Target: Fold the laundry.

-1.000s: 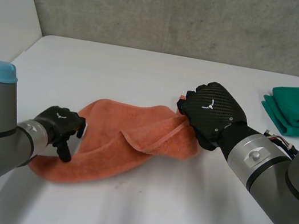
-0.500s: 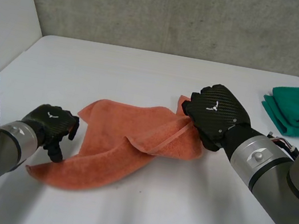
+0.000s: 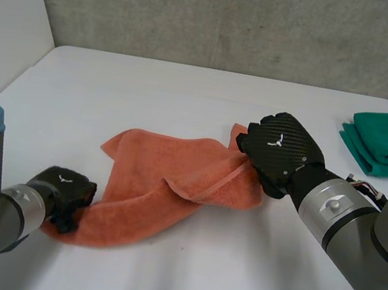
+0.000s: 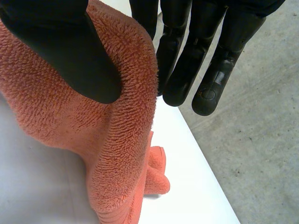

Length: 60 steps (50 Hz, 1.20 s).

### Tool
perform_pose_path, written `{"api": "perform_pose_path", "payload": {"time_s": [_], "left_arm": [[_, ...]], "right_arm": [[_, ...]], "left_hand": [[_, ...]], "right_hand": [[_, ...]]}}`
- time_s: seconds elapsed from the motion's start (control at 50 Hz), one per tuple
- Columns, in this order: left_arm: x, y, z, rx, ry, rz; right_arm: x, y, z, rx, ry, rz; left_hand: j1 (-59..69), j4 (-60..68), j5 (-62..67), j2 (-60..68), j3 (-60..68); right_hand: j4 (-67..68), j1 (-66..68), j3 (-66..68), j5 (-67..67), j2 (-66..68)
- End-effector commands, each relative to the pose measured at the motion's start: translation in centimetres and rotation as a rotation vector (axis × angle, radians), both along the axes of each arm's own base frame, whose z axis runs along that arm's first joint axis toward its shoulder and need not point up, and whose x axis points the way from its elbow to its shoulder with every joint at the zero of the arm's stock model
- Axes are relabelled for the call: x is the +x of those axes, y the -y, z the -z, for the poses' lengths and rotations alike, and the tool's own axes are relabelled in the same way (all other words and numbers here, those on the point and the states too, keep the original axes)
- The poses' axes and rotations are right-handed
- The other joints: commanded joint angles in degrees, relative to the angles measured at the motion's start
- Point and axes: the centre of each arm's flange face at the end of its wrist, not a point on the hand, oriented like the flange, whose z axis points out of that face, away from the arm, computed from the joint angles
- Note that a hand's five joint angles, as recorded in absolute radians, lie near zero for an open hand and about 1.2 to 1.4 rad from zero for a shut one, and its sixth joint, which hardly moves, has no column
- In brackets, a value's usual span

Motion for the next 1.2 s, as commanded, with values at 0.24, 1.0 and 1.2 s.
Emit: {"api": "perform_pose_path", "payload": {"time_s": [0.24, 1.0, 1.2], "left_arm": [[-0.6, 3.3, -8.0, -0.451, -0.104, -0.067], [-0.4, 1.6, -9.8, -0.499, -0.149, -0.066], [-0.4, 1.8, -9.8, -0.499, -0.148, -0.066]], "right_arm": [[-0.6, -4.0, 3.0, 0.472, -0.125, -0.066], [2.2, 7.3, 7.6, 0.188, -0.323, -0.212], [2.4, 7.0, 9.6, 0.239, -0.343, -0.218]], "left_hand": [[14.14, 13.39, 14.67, 13.26, 13.81], [14.14, 13.39, 14.67, 13.26, 13.81], [14.14, 13.39, 14.67, 13.26, 13.81]], "right_hand": [[-38.18, -24.92, -37.50, -36.06, -37.08], [-35.43, -22.17, -34.75, -33.31, -34.33], [-34.93, -21.67, -34.25, -32.81, -33.83]]}}
